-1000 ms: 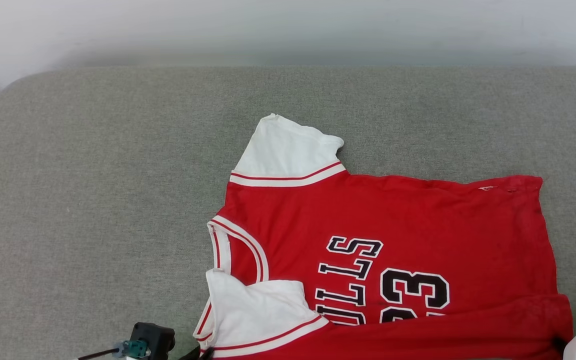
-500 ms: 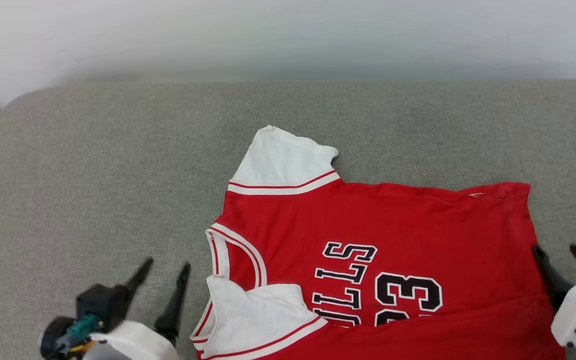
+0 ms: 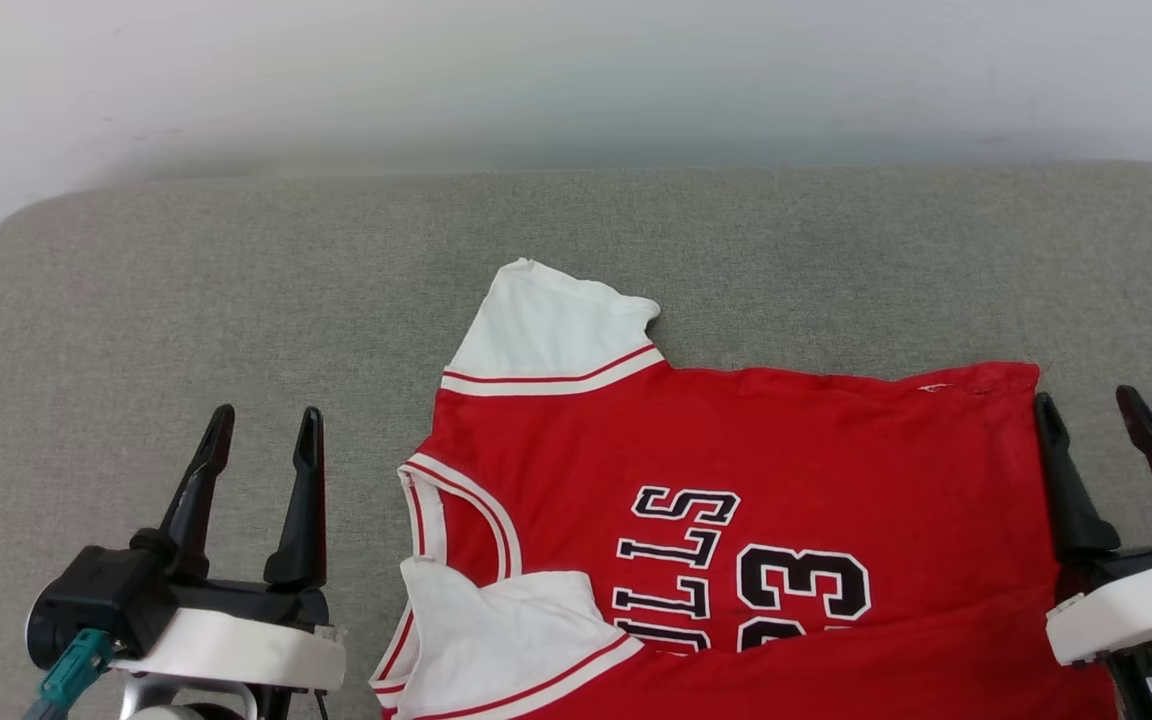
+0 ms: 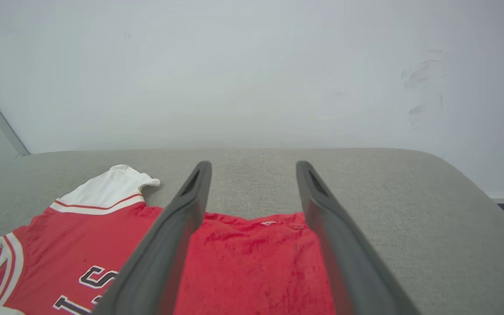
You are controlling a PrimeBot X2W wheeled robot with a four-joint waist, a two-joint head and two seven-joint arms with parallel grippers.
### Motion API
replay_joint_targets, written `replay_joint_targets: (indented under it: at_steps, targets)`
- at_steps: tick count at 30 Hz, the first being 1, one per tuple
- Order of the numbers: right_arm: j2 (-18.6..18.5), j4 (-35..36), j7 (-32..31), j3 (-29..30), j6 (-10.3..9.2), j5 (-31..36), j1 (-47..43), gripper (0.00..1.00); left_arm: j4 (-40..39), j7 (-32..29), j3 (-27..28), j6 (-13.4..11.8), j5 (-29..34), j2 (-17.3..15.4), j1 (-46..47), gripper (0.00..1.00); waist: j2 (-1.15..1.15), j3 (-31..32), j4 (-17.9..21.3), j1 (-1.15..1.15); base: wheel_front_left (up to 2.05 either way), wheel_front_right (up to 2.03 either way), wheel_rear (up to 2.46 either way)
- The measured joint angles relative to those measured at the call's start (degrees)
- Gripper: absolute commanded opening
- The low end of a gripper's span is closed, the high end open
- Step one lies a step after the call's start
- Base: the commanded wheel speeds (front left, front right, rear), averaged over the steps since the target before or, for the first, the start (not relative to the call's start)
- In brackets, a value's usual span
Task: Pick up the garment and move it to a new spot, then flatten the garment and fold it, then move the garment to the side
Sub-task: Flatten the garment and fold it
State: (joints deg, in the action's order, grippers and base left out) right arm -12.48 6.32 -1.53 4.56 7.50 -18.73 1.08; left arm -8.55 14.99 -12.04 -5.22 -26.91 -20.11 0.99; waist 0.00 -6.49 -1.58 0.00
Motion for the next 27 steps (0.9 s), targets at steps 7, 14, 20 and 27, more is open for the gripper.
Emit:
replay_joint_targets:
  at_steps: [7, 14, 20, 27]
  targets:
    - [-0.5, -1.6, 6.7, -3.1, 0.0, 0.5, 0.1, 1.0, 2.3, 0.1, 4.8, 6.4, 4.3, 4.0, -0.8, 1.0, 0.0, -1.2, 1.5, 0.0, 0.0, 0.0, 0.0]
    - [-0.1, -1.5, 9.5, -4.1, 0.0, 0.5, 2.1, 1.0, 6.3, 0.1, 4.8, 10.8, 5.4, 3.5, 5.0, 1.0, 0.0, -4.0, 3.7, 0.0, 0.0, 0.0, 0.0]
    - [0.2, -0.9, 10.6, -4.7, 0.0, 0.5, 4.3, 1.0, 9.7, -7.3, 2.3, 12.3, 2.9, -2.6, 17.6, 1.0, 0.0, -8.6, 5.9, 0.0, 0.0, 0.0, 0.0]
    - [1.2, -1.5, 12.2, -5.8, 0.0, 0.6, 6.6, 1.0, 13.1, -24.5, -7.4, 12.7, -5.5, -13.6, 33.7, 1.0, 0.0, -14.3, 9.5, 0.0, 0.0, 0.0, 0.0]
